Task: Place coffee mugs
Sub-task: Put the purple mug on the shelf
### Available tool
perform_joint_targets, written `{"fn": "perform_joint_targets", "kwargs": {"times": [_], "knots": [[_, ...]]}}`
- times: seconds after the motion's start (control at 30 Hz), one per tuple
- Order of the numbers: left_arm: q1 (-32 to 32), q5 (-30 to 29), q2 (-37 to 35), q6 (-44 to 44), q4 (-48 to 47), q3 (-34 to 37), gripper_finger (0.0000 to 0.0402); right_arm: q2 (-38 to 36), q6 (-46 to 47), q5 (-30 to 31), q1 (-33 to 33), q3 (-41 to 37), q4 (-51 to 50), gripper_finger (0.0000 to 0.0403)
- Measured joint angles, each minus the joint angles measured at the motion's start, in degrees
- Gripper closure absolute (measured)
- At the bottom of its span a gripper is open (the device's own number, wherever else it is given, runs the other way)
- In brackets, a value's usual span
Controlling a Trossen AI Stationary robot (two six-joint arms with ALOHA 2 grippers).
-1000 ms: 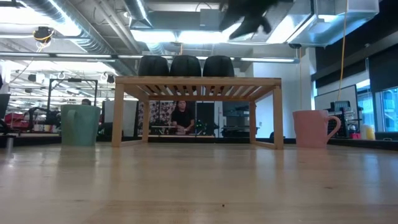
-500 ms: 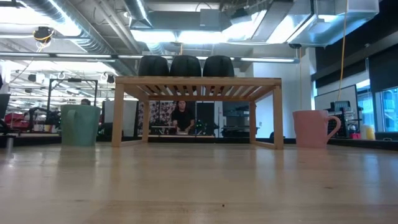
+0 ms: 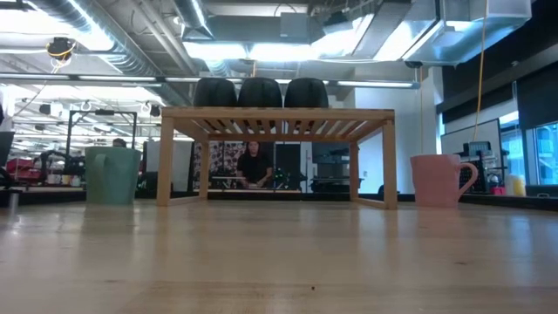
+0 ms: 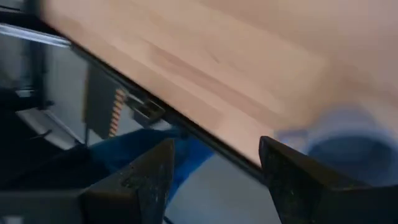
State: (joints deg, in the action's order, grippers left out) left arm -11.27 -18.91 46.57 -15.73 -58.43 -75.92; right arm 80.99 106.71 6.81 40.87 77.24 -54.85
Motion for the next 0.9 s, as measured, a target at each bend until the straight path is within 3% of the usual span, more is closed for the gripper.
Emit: {"fn": "perform_joint_targets", "kwargs": {"times": [0.23,0.5,0.9], "knots": [[0.00,-0.07,0.79,0.00,-0.04,0.00,0.0278,6.30,11.69,-6.22,4.20,-0.25,-1.49,0.0181],[0.00,-0.07,1.23,-0.02,-0.04,0.00,0.0278,12.96,16.34,-9.35,4.91,-0.23,-5.49,0.0181],[-0.01,-0.07,1.20,-0.28,-0.02,0.00,0.0278,20.86,20.20,-8.60,4.86,-0.23,-9.93,0.0185]]}}
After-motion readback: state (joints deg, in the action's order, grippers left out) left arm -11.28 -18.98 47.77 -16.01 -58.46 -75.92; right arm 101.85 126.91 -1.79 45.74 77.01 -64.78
